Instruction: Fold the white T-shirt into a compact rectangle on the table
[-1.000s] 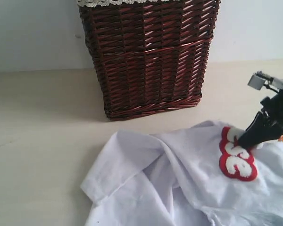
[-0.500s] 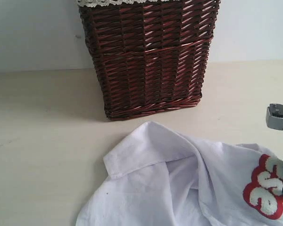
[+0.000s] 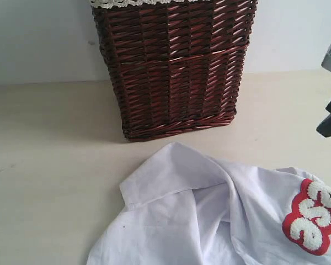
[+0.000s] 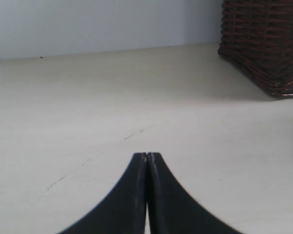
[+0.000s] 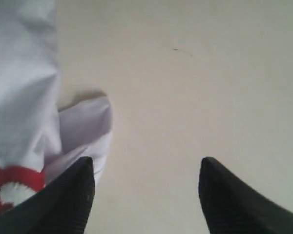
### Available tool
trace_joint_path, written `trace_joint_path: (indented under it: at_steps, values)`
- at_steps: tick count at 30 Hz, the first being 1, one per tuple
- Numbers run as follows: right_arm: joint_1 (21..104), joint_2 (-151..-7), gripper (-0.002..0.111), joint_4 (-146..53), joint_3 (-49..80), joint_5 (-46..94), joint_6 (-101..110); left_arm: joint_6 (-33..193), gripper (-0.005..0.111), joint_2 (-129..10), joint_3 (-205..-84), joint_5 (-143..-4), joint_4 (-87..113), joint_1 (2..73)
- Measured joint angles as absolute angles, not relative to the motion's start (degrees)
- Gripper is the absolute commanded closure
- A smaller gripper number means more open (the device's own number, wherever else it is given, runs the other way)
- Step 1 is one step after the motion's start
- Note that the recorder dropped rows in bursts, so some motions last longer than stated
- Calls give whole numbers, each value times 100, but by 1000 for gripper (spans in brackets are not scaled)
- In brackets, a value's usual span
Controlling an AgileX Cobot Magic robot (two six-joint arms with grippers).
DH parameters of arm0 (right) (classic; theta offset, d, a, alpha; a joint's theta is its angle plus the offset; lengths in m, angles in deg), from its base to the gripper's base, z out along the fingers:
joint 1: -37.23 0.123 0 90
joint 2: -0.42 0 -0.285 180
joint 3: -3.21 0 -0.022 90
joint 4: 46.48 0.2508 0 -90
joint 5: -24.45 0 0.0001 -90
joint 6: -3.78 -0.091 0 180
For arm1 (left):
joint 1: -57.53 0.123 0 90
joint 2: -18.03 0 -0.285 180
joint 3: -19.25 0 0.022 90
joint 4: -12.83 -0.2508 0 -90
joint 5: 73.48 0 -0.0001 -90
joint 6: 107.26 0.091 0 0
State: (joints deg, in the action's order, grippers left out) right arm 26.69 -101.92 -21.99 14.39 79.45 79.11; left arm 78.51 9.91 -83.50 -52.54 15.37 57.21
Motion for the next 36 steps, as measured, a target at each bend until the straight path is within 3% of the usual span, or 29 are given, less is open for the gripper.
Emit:
trace_joint_path:
  at_steps: [9, 13, 16, 20, 30, 36]
  values:
    - [2669, -11823, 48, -2071, 1439, 7967, 6852, 7851, 107, 991, -8350, -5254, 1537, 5721]
    - [2669, -11997, 56, -1524, 1439, 8087, 6896, 7851, 107, 991, -8350, -5254, 1537, 5721]
    - [2669, -12061, 74, -1332, 1429, 8191, 6908, 7851, 107, 991, -8350, -5254, 1537, 5721]
    - [2669, -12149, 108, -1395, 1428, 8415, 6918, 7851, 107, 991, -8350, -5254, 1537, 5721]
    - [2669, -11699, 108, -1526, 1280, 8367, 6770, 7851, 107, 991, -8350, -5254, 1537, 5721]
    - [2669, -10813, 108, -2142, 922, 7345, 6033, 7851, 107, 991, -8350, -5254, 1537, 5721]
